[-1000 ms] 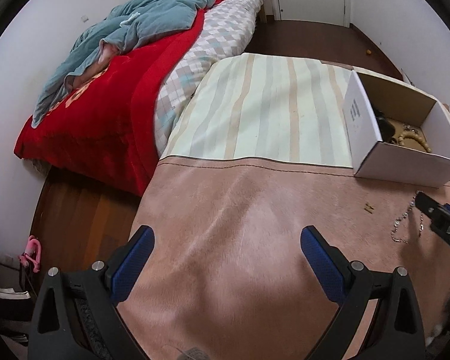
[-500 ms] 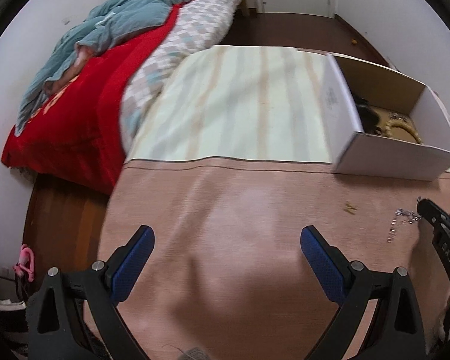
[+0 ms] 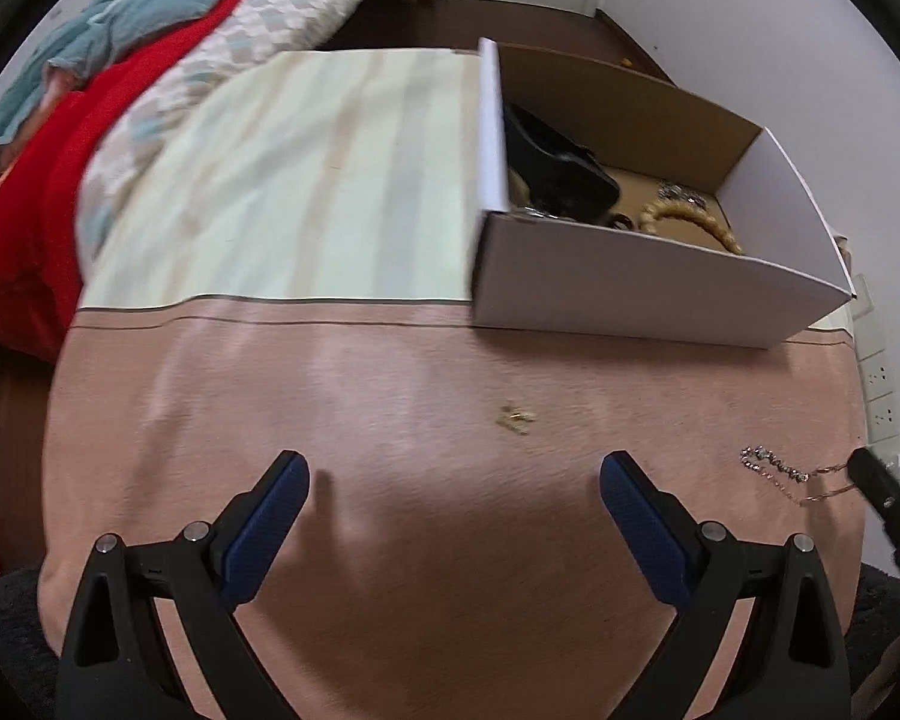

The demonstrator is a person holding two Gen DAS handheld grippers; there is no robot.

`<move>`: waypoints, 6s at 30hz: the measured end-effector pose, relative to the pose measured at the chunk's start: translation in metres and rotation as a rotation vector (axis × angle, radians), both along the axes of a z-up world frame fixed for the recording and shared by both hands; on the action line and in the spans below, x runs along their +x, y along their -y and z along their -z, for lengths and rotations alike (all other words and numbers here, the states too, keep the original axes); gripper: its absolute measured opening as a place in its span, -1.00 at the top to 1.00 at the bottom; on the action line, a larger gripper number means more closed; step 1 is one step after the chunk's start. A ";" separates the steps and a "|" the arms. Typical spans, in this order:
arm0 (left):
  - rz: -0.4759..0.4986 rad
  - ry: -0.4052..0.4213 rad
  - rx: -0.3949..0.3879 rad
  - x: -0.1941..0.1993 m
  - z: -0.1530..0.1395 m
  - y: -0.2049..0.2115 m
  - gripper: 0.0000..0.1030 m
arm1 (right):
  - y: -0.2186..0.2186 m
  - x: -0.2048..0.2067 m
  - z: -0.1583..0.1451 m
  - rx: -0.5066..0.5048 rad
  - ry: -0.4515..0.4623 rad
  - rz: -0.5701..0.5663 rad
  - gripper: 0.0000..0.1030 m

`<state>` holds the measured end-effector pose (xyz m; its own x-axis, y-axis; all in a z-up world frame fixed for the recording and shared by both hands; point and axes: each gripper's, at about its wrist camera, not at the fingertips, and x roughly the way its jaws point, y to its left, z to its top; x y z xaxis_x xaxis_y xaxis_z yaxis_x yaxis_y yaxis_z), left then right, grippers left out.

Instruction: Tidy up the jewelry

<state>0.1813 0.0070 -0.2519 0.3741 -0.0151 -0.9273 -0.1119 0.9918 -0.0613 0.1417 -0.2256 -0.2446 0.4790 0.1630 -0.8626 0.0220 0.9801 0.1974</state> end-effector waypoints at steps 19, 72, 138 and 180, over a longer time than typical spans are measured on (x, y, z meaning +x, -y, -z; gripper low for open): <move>0.104 0.069 0.038 0.008 0.000 0.025 0.81 | 0.009 0.003 0.025 -0.004 -0.056 0.019 0.94; 0.132 -0.027 -0.271 0.129 -0.075 0.008 0.79 | -0.053 0.152 -0.035 0.122 -0.150 -0.285 0.92; -0.002 0.375 0.069 -0.139 -0.309 -0.007 -0.95 | -0.033 -0.117 -0.336 -0.200 0.287 -0.118 -1.00; -0.041 0.254 0.113 -0.058 -0.257 -0.002 -0.96 | -0.044 -0.022 -0.261 -0.269 0.139 -0.088 -1.00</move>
